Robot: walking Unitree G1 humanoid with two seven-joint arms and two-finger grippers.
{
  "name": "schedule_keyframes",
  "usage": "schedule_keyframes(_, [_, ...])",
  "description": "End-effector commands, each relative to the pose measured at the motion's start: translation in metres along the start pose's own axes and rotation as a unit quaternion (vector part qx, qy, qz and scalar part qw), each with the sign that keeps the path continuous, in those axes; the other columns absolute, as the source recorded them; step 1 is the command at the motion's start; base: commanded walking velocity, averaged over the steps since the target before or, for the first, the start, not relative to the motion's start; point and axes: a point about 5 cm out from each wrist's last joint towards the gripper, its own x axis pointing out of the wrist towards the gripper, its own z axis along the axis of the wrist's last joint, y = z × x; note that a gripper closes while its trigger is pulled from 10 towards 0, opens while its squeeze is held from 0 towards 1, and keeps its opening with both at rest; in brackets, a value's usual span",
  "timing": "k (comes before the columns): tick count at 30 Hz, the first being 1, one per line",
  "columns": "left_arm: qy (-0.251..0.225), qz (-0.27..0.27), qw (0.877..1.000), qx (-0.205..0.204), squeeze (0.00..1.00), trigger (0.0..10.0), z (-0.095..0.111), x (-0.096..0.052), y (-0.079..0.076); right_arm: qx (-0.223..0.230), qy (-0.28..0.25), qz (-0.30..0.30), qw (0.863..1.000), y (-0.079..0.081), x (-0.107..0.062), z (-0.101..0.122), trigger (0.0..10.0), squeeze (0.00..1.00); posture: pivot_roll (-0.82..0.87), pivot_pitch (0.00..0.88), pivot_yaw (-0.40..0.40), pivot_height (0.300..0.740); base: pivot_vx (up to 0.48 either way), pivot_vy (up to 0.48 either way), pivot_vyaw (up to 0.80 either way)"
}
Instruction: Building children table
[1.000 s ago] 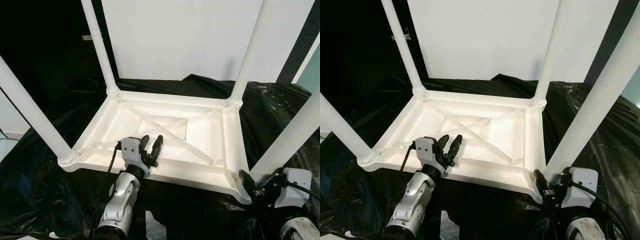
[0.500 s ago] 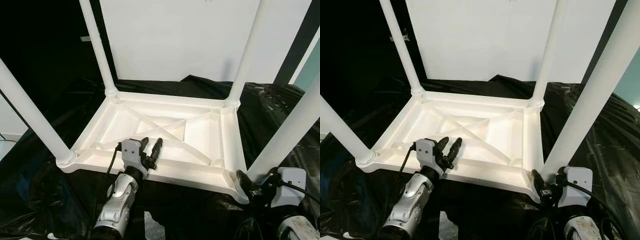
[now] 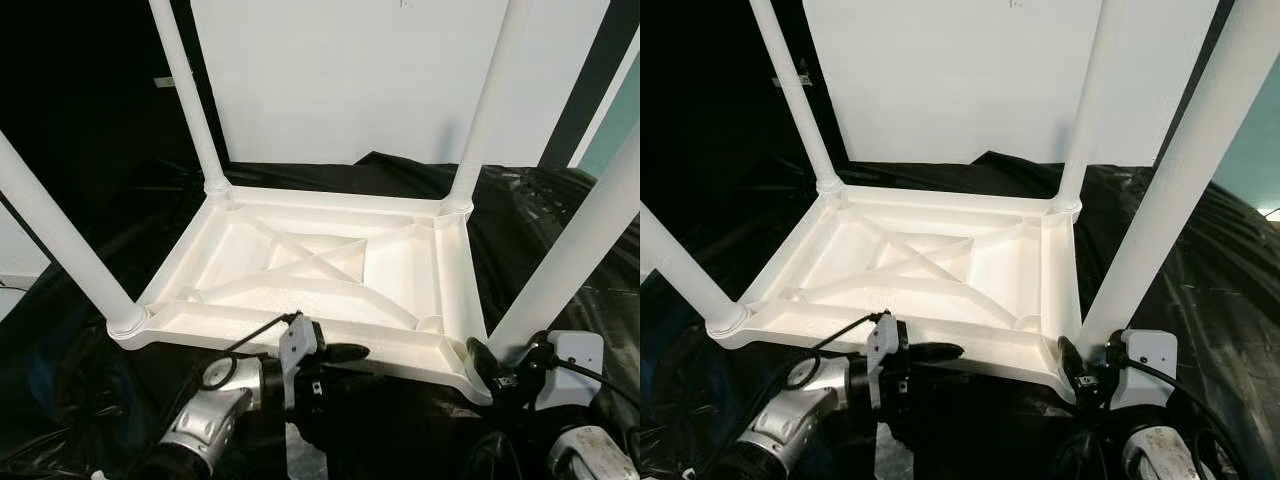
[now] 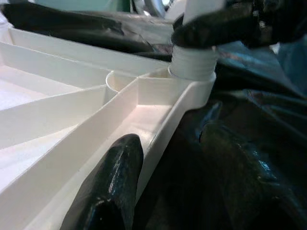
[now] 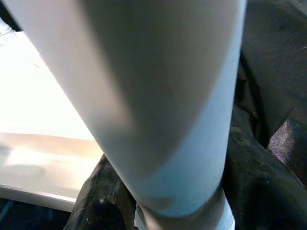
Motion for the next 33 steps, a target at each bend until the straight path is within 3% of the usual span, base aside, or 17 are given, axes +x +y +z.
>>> schedule_keyframes(1, [0.003, -0.036, 0.999, 0.010, 0.09, 10.0, 0.001, 0.001, 0.000, 0.029, 0.158, -0.004, 0.987, 0.000, -0.007, -0.058, 10.0, 0.00, -0.17, 0.000, 0.069, 0.740, 0.000, 0.000, 0.00])
schedule_keyframes(7, [-0.015, -0.020, 0.999, 0.035, 0.08, 10.0, 0.010, 0.009, 0.013, 0.028, 0.156, -0.005, 0.987, 0.000, -0.007, -0.058, 10.0, 0.00, -0.17, 0.000, 0.069, 0.740, 0.000, 0.000, 0.00])
schedule_keyframes(15, [0.029, -0.023, 0.997, 0.074, 0.08, 10.0, 0.009, 0.017, 0.017, 0.028, 0.155, -0.007, 0.988, 0.000, -0.007, -0.058, 10.0, 0.00, -0.18, 0.000, 0.070, 0.740, 0.000, 0.000, 0.00])
schedule_keyframes(21, [0.065, -0.054, 0.994, 0.069, 0.08, 10.0, -0.001, 0.015, 0.014, 0.026, 0.153, -0.008, 0.988, -0.001, -0.006, -0.058, 10.0, 0.00, -0.18, 0.000, 0.070, 0.740, 0.000, 0.000, 0.00])
schedule_keyframes(33, [0.107, -0.011, 0.992, 0.064, 0.00, 10.0, -0.014, 0.024, 0.020, 0.031, 0.136, -0.016, 0.990, 0.000, -0.005, -0.054, 10.0, 0.00, -0.18, 0.000, 0.074, 0.740, 0.000, 0.000, 0.00])
